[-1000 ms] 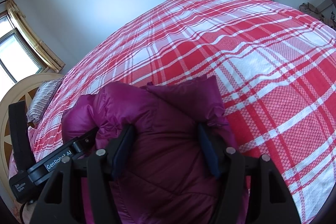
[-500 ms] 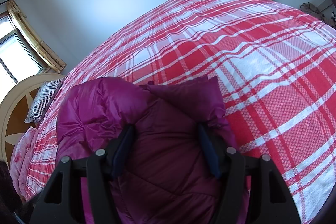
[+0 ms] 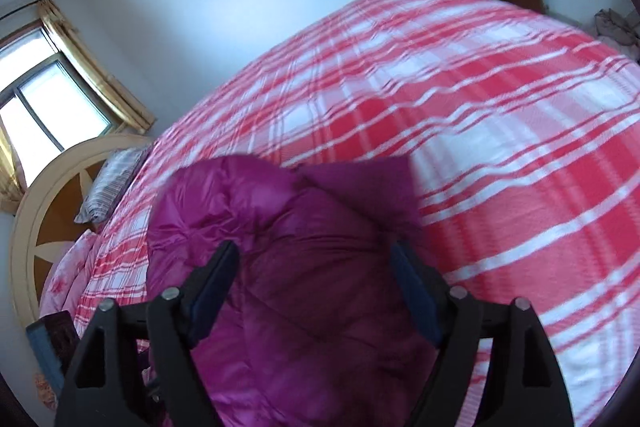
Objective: Fold large clothes
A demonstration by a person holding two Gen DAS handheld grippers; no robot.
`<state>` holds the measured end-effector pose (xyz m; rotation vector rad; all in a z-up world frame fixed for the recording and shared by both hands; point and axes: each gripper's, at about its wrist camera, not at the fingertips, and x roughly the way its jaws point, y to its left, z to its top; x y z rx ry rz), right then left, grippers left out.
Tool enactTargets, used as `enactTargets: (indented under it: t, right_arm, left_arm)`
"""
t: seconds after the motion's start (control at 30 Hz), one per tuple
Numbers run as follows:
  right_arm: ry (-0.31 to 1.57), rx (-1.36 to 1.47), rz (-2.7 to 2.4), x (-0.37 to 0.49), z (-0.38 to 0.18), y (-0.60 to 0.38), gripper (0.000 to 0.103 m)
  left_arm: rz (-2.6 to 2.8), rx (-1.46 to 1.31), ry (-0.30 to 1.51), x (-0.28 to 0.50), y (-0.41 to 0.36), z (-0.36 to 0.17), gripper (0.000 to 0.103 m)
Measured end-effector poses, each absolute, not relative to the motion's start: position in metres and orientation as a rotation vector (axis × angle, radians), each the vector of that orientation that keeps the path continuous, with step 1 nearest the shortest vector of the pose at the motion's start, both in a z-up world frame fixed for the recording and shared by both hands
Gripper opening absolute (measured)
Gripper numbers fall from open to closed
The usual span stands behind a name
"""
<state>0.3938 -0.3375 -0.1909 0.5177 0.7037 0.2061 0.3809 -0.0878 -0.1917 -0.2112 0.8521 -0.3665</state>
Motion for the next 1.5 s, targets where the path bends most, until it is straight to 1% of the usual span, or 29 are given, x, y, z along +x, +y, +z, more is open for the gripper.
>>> enactTargets:
  t: [0.1, 0.17, 0.23, 0.4, 0.47, 0.5, 0.53, 0.6, 0.77, 0.8, 0.83, 0.87, 0.9, 0.97, 1.0, 1.03, 1.07, 1.13, 1.23, 1.33, 1.5]
  right_arm:
    - [0.710, 0.471, 0.135, 0.384, -0.191, -0.358, 0.084]
    - [0.752, 0.446, 0.148, 0.384, -0.200, -0.363, 0.083]
    - [0.767, 0.452, 0.189, 0.383, -0.206, -0.362, 0.077]
    - [0.786, 0.467, 0.251, 0.392, -0.215, -0.359, 0.076]
    - [0.795, 0.482, 0.282, 0.395, -0.219, -0.361, 0.071]
    - [0.802, 0.488, 0.307, 0.396, -0.220, -0.361, 0.058]
    - [0.812, 0.498, 0.350, 0.397, -0.220, -0.359, 0.041]
    - [0.824, 0.503, 0.390, 0.399, -0.223, -0.356, 0.041]
    - [0.829, 0.564, 0.407, 0.402, -0.230, -0.361, 0.041]
    - [0.828, 0.560, 0.405, 0.401, -0.230, -0.361, 0.041]
    - [0.827, 0.548, 0.398, 0.400, -0.229, -0.358, 0.042]
    - [0.828, 0.538, 0.395, 0.400, -0.228, -0.357, 0.042]
    - [0.832, 0.527, 0.395, 0.399, -0.227, -0.356, 0.041]
    - [0.835, 0.492, 0.393, 0.398, -0.224, -0.353, 0.032]
    - [0.829, 0.471, 0.398, 0.395, -0.222, -0.349, 0.025]
    - [0.817, 0.442, 0.398, 0.391, -0.218, -0.345, 0.023]
    - [0.810, 0.427, 0.395, 0.388, -0.217, -0.344, 0.023]
    - [0.797, 0.416, 0.384, 0.383, -0.214, -0.341, 0.021]
    - [0.781, 0.421, 0.368, 0.374, -0.212, -0.340, 0.021]
    - [0.764, 0.423, 0.357, 0.362, -0.210, -0.336, 0.020]
    - [0.743, 0.460, 0.356, 0.343, -0.209, -0.332, 0.020]
  left_arm:
    - [-0.369, -0.213, 0.849, 0.379, -0.088, -0.192, 0.102]
    - [-0.373, -0.217, 0.848, 0.380, -0.088, -0.193, 0.102]
    - [-0.379, -0.226, 0.847, 0.380, -0.088, -0.192, 0.102]
    - [-0.401, -0.241, 0.842, 0.379, -0.084, -0.193, 0.102]
    - [-0.413, -0.243, 0.838, 0.379, -0.083, -0.194, 0.102]
    - [-0.419, -0.243, 0.834, 0.379, -0.084, -0.193, 0.102]
    - [-0.425, -0.241, 0.829, 0.377, -0.084, -0.193, 0.102]
    - [-0.439, -0.225, 0.823, 0.375, -0.087, -0.192, 0.102]
    - [-0.472, -0.152, 0.825, 0.371, -0.103, -0.188, 0.096]
    - [-0.476, -0.138, 0.826, 0.370, -0.105, -0.187, 0.093]
    - [-0.482, -0.129, 0.823, 0.369, -0.107, -0.187, 0.087]
    - [-0.487, -0.113, 0.814, 0.366, -0.109, -0.185, 0.084]
    - [-0.489, -0.091, 0.802, 0.362, -0.112, -0.183, 0.076]
    - [-0.478, -0.035, 0.777, 0.353, -0.120, -0.177, 0.071]
    - [-0.474, -0.017, 0.770, 0.350, -0.122, -0.175, 0.066]
    - [-0.469, -0.006, 0.764, 0.347, -0.123, -0.173, 0.060]
    - [-0.465, 0.001, 0.759, 0.344, -0.123, -0.171, 0.057]
    - [-0.457, 0.011, 0.756, 0.340, -0.122, -0.167, 0.048]
    - [-0.458, 0.021, 0.745, 0.327, -0.118, -0.155, 0.040]
    - [-0.457, 0.028, 0.735, 0.315, -0.114, -0.148, 0.034]
    - [-0.467, 0.045, 0.715, 0.295, -0.108, -0.139, 0.031]
